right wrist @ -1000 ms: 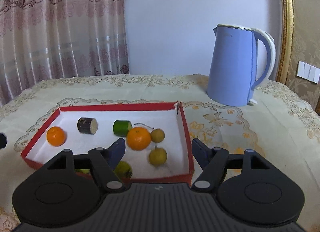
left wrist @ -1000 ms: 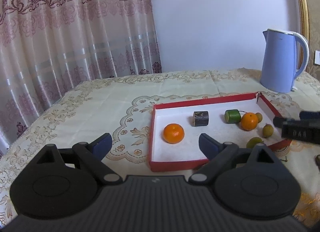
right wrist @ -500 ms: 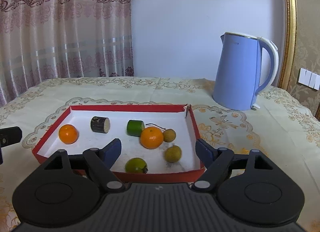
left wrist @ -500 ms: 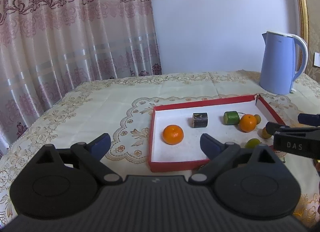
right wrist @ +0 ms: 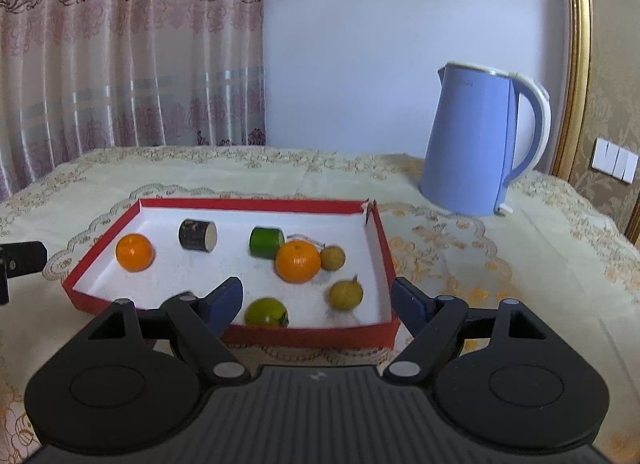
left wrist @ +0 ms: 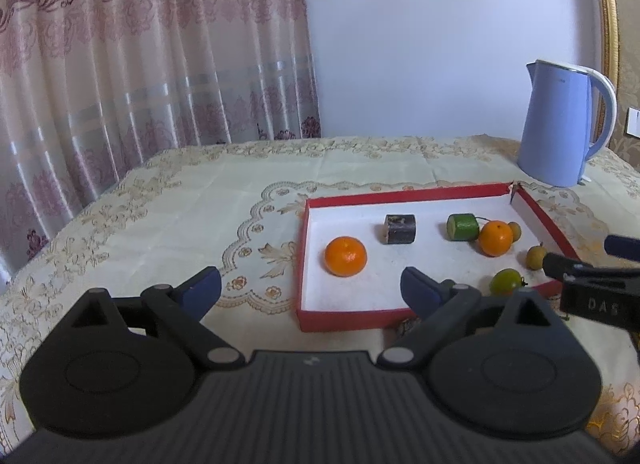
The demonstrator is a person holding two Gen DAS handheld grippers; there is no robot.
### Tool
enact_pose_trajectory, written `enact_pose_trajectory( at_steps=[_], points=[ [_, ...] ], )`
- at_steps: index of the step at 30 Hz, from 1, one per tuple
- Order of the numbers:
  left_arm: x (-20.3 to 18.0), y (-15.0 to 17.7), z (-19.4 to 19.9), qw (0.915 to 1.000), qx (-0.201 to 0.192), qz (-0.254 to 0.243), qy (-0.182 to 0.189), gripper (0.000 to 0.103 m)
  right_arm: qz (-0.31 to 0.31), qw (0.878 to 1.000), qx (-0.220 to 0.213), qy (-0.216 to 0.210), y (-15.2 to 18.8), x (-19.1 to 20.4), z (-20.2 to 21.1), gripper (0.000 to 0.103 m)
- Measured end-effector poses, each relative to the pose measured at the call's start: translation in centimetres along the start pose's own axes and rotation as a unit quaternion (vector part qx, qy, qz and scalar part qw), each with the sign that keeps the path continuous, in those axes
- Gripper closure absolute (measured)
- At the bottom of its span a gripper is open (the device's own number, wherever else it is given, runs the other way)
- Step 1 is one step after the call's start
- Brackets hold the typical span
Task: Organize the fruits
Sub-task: 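Move the left gripper toward the dark log piece beside the tray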
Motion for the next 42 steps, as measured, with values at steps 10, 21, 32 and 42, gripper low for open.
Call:
enact_pose_trajectory(
  at_steps=[10, 21, 32, 42],
  points=[
    [-0.8, 1.5, -1.6, 0.9997, 0.024, -0.004, 0.003, 0.005, 0.015, 1.000, 0.000, 0.003, 0.8, 0.7, 0.7, 0.012],
    [-2.3, 3.1, -4.7, 0.9960, 0.086, 0.002, 0.027, 0.005, 0.025, 1.000, 0.010, -0.004, 2.4, 0.6, 1.3, 0.012],
    [-4.8, 3.4, -6.5, 0.9951, 0.096, -0.015, 0.018, 0.005, 0.026, 0.999, 0.018, -0.006, 3.4, 0.3, 1.1, 0.012],
    [-5.3, 3.8, -7.3, 0.9951, 0.095, -0.024, 0.008, 0.005, 0.015, 0.999, 0.028, 0.018, 4.3, -0.1, -0.2, 0.012]
  ],
)
Point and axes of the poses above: each gripper's, at about its wrist camera, not at the fingertips, and z roughly against the way its jaws point, x to its left, y to its underside, the point moved 1 cm from there along -z, roughly the way its jaws point, and after that the axes turned 11 degrees about z, right-handed, at the moved point
